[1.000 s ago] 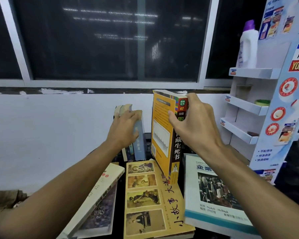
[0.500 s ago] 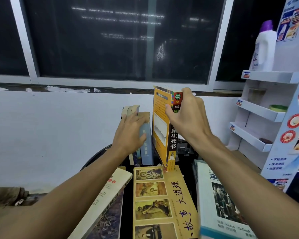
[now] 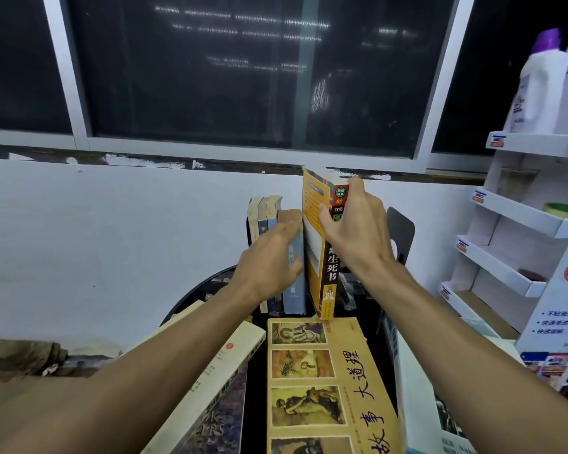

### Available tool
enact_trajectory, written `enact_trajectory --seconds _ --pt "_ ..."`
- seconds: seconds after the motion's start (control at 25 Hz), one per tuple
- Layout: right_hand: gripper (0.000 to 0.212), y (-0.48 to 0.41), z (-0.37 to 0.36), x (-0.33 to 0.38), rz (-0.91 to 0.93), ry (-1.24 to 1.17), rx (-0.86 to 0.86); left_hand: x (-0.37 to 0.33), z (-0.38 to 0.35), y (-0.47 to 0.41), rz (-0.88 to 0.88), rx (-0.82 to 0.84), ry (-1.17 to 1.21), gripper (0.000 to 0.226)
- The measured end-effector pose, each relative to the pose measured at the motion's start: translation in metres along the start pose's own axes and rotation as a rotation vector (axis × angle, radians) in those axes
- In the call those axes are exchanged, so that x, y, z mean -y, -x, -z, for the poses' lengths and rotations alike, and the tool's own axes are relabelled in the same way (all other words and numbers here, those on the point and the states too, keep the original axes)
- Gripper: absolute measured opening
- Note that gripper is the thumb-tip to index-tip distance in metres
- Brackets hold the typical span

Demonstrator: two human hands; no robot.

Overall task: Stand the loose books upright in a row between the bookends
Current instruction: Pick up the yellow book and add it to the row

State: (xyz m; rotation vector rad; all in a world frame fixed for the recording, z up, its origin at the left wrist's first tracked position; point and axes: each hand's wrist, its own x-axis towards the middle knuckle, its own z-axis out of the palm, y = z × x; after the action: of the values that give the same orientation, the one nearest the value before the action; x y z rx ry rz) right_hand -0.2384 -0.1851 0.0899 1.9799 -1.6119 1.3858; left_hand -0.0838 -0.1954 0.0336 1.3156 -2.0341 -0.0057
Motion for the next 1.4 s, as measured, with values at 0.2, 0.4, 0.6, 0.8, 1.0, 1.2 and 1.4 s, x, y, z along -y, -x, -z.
enact_trajectory --seconds 0.2,0.4,0.6,0.8,1.0,1.2,1.4 --pt "0.029 -0.006 -0.028 -0.01 0.006 -0.04 -0.01 0.001 -0.005 -0.002 -0.012 0.01 -0.002 0.066" --pt "0.028 -0.008 -0.054 -0.019 -0.007 -0.053 0.003 0.008 -0.009 -0.002 -0.013 0.012 -0.017 0.068" --pt "0.028 -0.004 -0.073 -0.028 -0.016 -0.039 0.028 0.013 -0.012 -0.001 -0.025 -0.006 -0.011 0.067" --pt "0.028 -0.002 -0.081 -0.036 -0.015 -0.076 0.008 0.016 -0.016 0.0 -0.038 -0.022 -0.008 0.067" --pt "0.044 0.004 -0.075 -0.044 0.058 -0.23 0.094 0.015 -0.017 0.001 -0.032 -0.02 -0.018 0.068" --pt "0.055 0.004 -0.054 -0.055 0.111 -0.306 0.329 0.015 -0.018 0.001 -0.019 -0.013 -0.02 0.068" --pt "0.096 -0.003 -0.038 -0.064 0.073 -0.28 0.633 0.012 -0.018 0.001 -0.017 -0.014 -0.02 0.068"
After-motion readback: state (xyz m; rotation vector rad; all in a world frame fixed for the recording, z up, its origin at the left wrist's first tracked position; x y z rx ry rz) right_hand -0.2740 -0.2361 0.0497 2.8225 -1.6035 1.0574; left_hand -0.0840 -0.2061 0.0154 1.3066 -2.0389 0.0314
